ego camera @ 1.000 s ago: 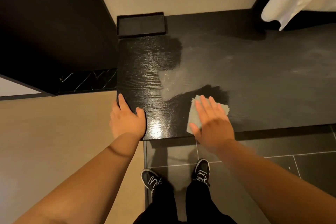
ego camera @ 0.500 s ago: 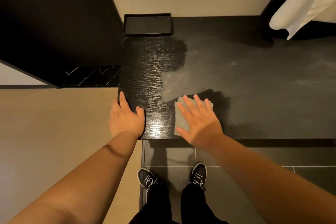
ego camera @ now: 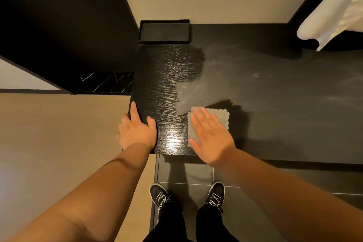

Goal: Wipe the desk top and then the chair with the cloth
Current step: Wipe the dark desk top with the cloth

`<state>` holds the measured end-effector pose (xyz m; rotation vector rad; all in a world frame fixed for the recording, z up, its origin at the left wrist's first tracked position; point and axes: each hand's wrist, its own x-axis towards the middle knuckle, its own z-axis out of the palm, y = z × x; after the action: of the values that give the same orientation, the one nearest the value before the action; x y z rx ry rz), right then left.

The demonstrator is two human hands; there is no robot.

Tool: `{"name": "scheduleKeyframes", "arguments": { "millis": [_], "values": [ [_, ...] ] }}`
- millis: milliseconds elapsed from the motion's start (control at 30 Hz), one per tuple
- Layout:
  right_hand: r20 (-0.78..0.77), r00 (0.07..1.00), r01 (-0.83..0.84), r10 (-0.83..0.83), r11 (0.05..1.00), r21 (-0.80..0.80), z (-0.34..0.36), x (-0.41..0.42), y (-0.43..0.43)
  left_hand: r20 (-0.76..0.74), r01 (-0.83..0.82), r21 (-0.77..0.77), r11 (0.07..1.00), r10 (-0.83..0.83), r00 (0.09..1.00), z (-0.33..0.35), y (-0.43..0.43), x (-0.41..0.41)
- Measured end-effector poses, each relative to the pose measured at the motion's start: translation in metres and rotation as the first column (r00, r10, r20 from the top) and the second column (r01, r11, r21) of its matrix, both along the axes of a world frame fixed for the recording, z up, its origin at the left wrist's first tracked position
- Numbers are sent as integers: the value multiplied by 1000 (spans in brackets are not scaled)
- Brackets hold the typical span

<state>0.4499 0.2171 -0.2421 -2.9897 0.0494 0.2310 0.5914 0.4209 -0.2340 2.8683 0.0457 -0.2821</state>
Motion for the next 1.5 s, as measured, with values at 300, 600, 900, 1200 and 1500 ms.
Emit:
{"name": "scheduleKeyframes", "arguments": {
  "millis": [300,600,900,1200,1500],
  "values": [
    [72,980,183,-184,983,25,-3,11,-6,30,-4,-94,996,7,1000,-2,3,-1],
    [95,964,-256,247,962,94,-11,26,-15,43,-13,-108,994,17,999,-4,4,0],
    [92,977,-196,191,980,46,-3,17,8,49,-22,-110,994,27,998,-5,4,0],
    [35,993,-113,112,993,35,-6,70,-12,41,-27,-116,993,32,999,-4,4,0],
    [94,973,-215,209,975,61,-2,32,-6,41,-39,-105,994,44,998,-4,3,-1]
  ]
}}
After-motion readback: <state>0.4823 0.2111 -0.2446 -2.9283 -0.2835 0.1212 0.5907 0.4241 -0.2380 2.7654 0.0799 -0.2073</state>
